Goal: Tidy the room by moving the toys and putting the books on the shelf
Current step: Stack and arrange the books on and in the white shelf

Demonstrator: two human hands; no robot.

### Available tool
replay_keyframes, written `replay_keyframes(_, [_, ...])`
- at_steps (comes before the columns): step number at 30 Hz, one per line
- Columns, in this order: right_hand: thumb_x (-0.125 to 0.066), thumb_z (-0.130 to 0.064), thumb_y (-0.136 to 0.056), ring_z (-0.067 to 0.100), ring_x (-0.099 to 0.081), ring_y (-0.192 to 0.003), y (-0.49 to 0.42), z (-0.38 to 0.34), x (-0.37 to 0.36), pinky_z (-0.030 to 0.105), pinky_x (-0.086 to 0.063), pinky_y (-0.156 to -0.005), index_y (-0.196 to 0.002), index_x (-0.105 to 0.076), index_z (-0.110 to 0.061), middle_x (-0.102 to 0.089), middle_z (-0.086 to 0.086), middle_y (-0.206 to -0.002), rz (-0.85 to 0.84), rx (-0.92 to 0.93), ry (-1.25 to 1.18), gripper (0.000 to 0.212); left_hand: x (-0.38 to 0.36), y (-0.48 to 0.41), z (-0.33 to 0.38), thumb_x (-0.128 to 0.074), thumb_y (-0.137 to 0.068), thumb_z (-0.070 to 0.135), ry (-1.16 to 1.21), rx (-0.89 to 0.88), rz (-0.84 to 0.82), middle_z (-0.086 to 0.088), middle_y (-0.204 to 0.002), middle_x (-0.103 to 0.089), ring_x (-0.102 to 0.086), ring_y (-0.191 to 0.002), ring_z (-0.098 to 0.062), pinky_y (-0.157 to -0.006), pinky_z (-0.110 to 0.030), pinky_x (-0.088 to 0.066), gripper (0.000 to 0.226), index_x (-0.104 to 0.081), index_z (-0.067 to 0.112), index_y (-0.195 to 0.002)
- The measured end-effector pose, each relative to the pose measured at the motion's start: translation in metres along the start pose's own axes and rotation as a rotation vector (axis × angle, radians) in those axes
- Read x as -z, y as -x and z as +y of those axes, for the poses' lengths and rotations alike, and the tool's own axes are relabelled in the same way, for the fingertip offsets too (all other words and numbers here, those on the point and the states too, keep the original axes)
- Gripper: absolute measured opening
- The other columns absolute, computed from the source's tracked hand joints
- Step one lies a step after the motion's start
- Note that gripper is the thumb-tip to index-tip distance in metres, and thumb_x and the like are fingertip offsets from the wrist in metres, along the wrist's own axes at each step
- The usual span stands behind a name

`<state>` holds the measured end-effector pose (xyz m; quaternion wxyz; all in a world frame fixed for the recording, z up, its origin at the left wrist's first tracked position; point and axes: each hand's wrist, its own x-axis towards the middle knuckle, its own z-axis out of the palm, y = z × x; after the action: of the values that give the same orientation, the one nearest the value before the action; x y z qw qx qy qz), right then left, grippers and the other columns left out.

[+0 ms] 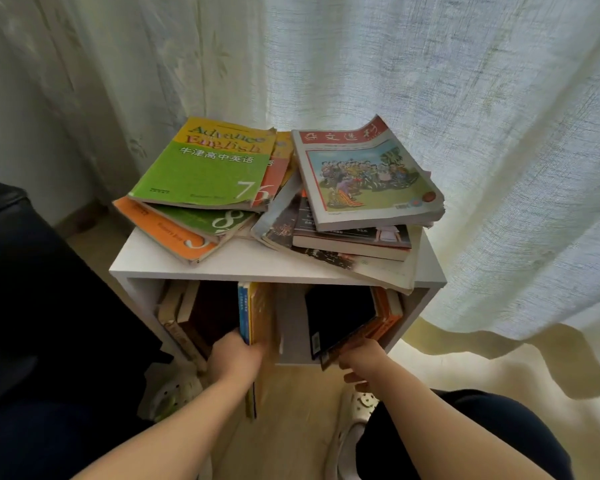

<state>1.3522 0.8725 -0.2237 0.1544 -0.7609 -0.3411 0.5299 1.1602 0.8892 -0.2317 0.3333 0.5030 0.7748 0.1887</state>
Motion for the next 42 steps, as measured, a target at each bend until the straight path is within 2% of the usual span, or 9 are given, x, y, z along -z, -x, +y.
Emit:
replay_keyframes(7, [-0.051,-0.018,-0.089,0.016,-0.047,-0.058,-0.014,0.013,0.021,0.021,-0.034,-0.052,-0.096,-0.059,-0.009,-0.05,0.002,-0.071,0.0,-0.079,-0.116,0.013,-0.029,-0.016,0.026,-0.055,-0.089,0.033,-0.042,0.033,0.047,-0.015,-0.105,-0.065,-0.062,-0.094,-0.034,-0.074,-0.034,-0.051,0.033,-0.061,0.011,-0.113])
replay_keyframes(14, [-0.051,-0.016,-0.091,0.016,-0.046,-0.056,-0.025,0.019,0.034,0.021,-0.035,-0.051,-0.098,-0.055,-0.007,-0.051,0.004,-0.071,-0.025,-0.123,-0.203,0.012,-0.05,-0.048,0.062,-0.051,-0.094,0.031,0.005,0.145,0.059,-0.02,-0.115,-0.06,-0.057,-0.107,-0.038,-0.082,-0.039,-0.047,0.037,-0.059,0.001,-0.113])
replay_keyframes(19, [-0.051,-0.017,-0.09,0.017,-0.046,-0.057,-0.04,0.022,0.032,0.023,-0.035,-0.053,-0.099,-0.055,-0.007,-0.052,0.004,-0.072,-0.03,-0.172,-0.24,0.014,-0.064,-0.062,0.06,-0.051,-0.094,0.028,0.04,0.216,0.077,-0.023,-0.127,-0.054,-0.052,-0.117,-0.039,-0.093,-0.045,-0.045,0.042,-0.053,0.0,-0.125])
replay_keyframes(24, [-0.044,-0.017,-0.092,0.017,-0.049,-0.057,-0.053,0.027,0.028,0.025,-0.035,-0.052,-0.109,-0.056,-0.006,-0.054,0.004,-0.074,-0.014,-0.199,-0.261,0.023,-0.087,-0.054,0.05,-0.059,-0.089,0.035,0.078,0.15,0.093,-0.023,-0.125,-0.055,-0.052,-0.117,-0.04,-0.092,-0.043,-0.045,0.052,-0.049,0.002,-0.129])
replay_keyframes(31, [-0.046,-0.015,-0.093,0.016,-0.05,-0.061,-0.057,0.023,0.029,0.024,-0.037,-0.053,-0.106,-0.057,-0.006,-0.055,0.004,-0.077,0.004,-0.231,-0.298,0.019,-0.106,-0.048,0.054,-0.058,-0.09,0.031,-0.047,0.076,-0.156,-0.02,-0.117,-0.063,-0.06,-0.107,-0.035,-0.079,-0.033,-0.044,0.042,-0.055,0.008,-0.124])
replay_keyframes(34, [-0.048,-0.015,-0.092,0.017,-0.051,-0.062,-0.058,0.022,0.03,0.025,-0.039,-0.056,-0.106,-0.058,-0.005,-0.055,0.004,-0.078,0.021,-0.223,-0.313,0.02,-0.119,-0.042,0.065,-0.054,-0.093,0.03,-0.073,0.037,-0.312,-0.014,-0.122,-0.06,-0.058,-0.11,-0.032,-0.081,-0.032,-0.045,0.04,-0.049,0.013,-0.129])
replay_keyframes(36, [-0.046,-0.017,-0.093,0.016,-0.051,-0.061,-0.058,0.021,0.031,0.025,-0.039,-0.055,-0.107,-0.058,-0.005,-0.055,0.004,-0.076,0.027,-0.223,-0.312,0.022,-0.129,-0.037,0.074,-0.049,-0.096,0.027,0.018,0.03,-0.391,-0.012,-0.128,-0.055,-0.055,-0.116,-0.03,-0.09,-0.034,-0.045,0.043,-0.042,0.017,-0.137])
replay_keyframes(38, [-0.044,-0.018,-0.093,0.016,-0.049,-0.06,-0.058,0.022,0.033,0.025,-0.038,-0.055,-0.108,-0.057,-0.005,-0.054,0.004,-0.075,0.031,-0.227,-0.325,0.024,-0.136,-0.032,0.084,-0.045,-0.098,0.023,0.133,0.061,-0.408,-0.013,-0.134,-0.051,-0.05,-0.122,-0.031,-0.095,-0.034,-0.041,0.046,-0.035,0.016,-0.142])
replay_keyframes(42, [-0.044,-0.016,-0.093,0.015,-0.048,-0.058,-0.059,0.023,0.033,0.023,-0.038,-0.056,-0.109,-0.059,-0.005,-0.054,0.003,-0.073,0.032,-0.244,-0.34,0.025,-0.14,-0.026,0.091,-0.045,-0.098,0.024,0.184,0.026,-0.395,-0.011,-0.136,-0.05,-0.049,-0.123,-0.031,-0.088,-0.029,-0.039,0.048,-0.032,0.021,-0.144])
